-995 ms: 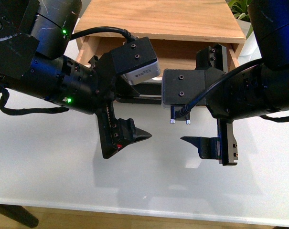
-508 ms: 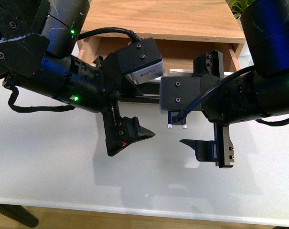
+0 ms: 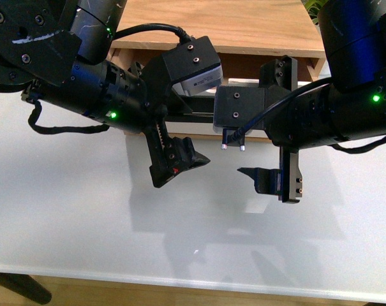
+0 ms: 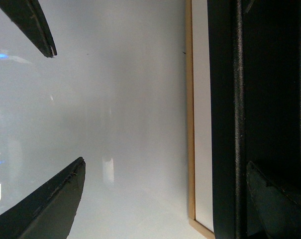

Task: Close drawer sideways

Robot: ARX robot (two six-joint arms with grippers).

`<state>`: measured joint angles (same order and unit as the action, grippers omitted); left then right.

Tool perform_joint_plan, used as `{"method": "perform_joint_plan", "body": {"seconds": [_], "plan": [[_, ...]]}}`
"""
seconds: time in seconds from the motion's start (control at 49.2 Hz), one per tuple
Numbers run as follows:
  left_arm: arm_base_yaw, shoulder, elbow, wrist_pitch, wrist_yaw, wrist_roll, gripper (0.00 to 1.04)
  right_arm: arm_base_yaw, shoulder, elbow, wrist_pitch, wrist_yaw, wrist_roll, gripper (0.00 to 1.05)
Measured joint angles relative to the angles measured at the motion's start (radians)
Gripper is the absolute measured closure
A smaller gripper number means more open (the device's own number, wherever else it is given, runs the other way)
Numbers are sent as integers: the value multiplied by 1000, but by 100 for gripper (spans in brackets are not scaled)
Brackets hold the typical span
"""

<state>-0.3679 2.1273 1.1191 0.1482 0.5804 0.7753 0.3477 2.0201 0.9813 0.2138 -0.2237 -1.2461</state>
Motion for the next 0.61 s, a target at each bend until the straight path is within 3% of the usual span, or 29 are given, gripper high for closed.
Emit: {"method": "perform_joint_plan", "body": {"seconds": [0.609], "plan": [[13,126,213,-40,-34,-34,9,-36,121,187,-28,4,14,9]]}}
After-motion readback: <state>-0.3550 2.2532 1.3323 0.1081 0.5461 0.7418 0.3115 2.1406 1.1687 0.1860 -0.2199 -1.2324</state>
